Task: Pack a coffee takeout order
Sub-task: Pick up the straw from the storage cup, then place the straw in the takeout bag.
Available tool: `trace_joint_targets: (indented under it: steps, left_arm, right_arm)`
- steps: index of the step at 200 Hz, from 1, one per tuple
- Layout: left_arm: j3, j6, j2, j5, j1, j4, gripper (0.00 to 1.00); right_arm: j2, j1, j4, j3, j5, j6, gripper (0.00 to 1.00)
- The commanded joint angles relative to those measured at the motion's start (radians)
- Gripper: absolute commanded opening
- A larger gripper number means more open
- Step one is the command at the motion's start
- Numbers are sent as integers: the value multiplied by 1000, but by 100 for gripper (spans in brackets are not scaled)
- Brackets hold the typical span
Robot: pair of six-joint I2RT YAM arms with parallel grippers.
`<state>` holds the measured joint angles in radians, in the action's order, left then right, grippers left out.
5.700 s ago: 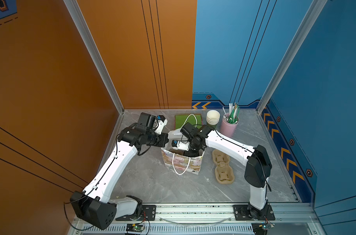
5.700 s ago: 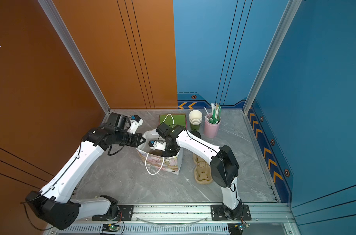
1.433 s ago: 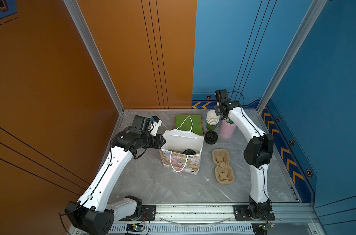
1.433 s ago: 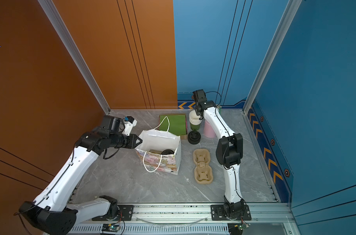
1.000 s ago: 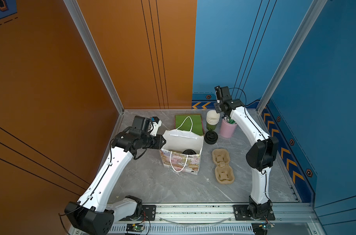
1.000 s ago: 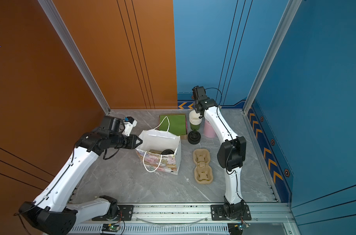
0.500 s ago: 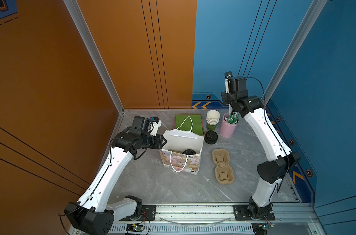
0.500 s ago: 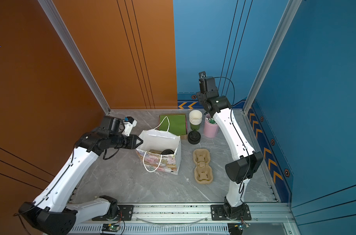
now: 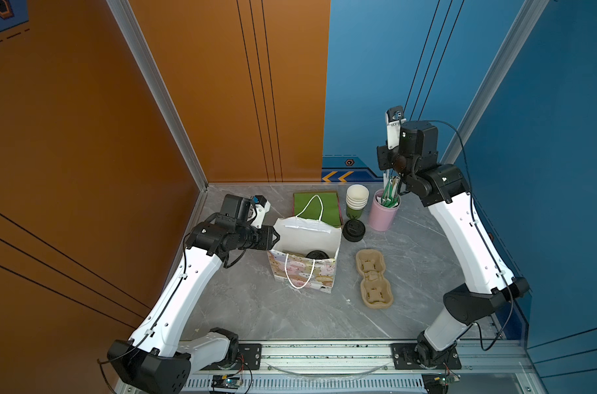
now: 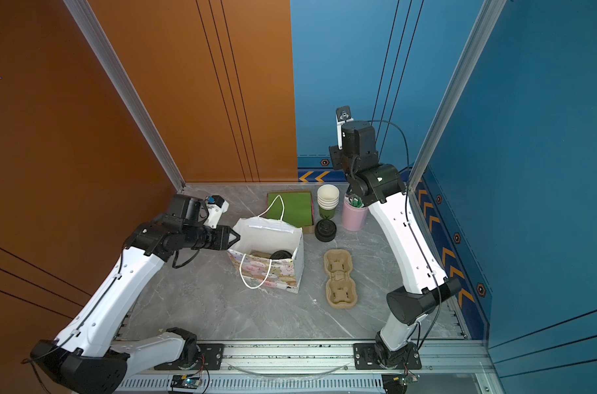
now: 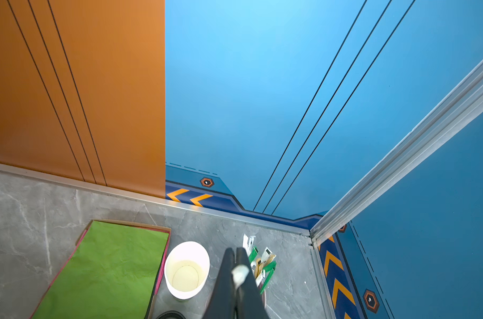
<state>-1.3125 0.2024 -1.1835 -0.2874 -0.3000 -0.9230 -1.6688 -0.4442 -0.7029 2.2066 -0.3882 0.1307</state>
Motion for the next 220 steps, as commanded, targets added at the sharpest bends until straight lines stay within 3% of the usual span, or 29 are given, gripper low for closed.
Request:
trace_joint_targets:
  steps: [1,76,110,139,220]
  left_arm:
    - [-10,-7,18,21,10,8,44]
    - [-17,6,24,51,13,8,50]
    - [-21,12,33,65,13,16,63]
    - [-15,15,43,78,15,16,66]
    - [7,35,61,88,21,46,75]
  right_arm:
    - [34,-18,16,22,23,-13,0]
    - [133,-151,17,-6,194,-138,0]
    - [165,-224,17,-24,328,-232,0]
    - [183,-291,7,-41,417,-260,0]
    - [232,-363,3,-131,621,-352,0]
